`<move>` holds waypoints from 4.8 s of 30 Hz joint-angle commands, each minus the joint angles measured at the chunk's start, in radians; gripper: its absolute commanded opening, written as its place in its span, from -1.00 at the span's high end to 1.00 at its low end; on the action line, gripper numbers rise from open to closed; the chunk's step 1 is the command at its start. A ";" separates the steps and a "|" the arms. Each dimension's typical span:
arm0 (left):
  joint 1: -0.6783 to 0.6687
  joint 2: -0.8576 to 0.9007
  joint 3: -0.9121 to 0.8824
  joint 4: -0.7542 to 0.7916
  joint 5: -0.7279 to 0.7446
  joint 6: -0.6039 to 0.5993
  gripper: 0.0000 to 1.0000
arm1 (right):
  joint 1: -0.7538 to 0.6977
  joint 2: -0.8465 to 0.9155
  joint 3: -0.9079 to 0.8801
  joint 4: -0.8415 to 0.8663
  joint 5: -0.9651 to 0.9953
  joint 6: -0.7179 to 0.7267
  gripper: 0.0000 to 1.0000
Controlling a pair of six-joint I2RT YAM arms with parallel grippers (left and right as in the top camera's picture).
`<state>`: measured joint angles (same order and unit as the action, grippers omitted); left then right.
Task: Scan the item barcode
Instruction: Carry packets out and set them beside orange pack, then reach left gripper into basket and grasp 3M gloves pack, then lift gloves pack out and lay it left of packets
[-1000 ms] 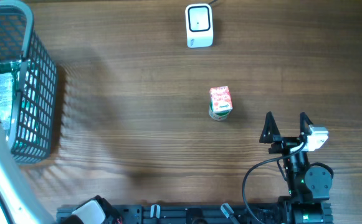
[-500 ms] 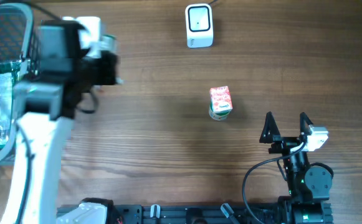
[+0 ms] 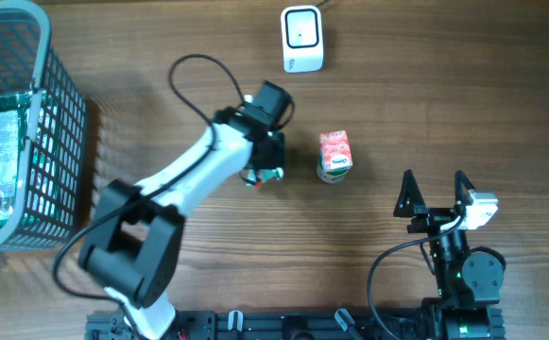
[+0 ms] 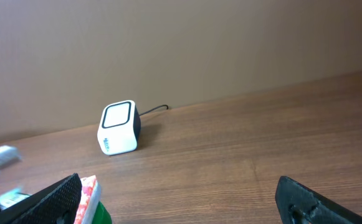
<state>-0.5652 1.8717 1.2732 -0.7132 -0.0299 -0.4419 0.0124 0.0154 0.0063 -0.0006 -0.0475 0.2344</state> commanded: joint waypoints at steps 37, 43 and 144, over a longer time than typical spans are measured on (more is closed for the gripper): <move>0.063 -0.144 0.207 -0.295 -0.226 0.214 -0.23 | 0.008 -0.008 -0.001 0.003 0.002 0.004 -0.99; 0.141 -0.199 0.367 -0.324 -0.351 0.405 0.49 | 0.008 -0.008 -0.001 0.003 0.002 0.004 -1.00; 0.791 -0.447 0.730 -0.592 0.270 0.187 0.92 | 0.008 -0.008 -0.001 0.003 0.002 0.004 -1.00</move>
<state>0.3935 1.3983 2.0281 -1.2213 0.2565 -0.2317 0.0124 0.0154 0.0063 -0.0006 -0.0475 0.2344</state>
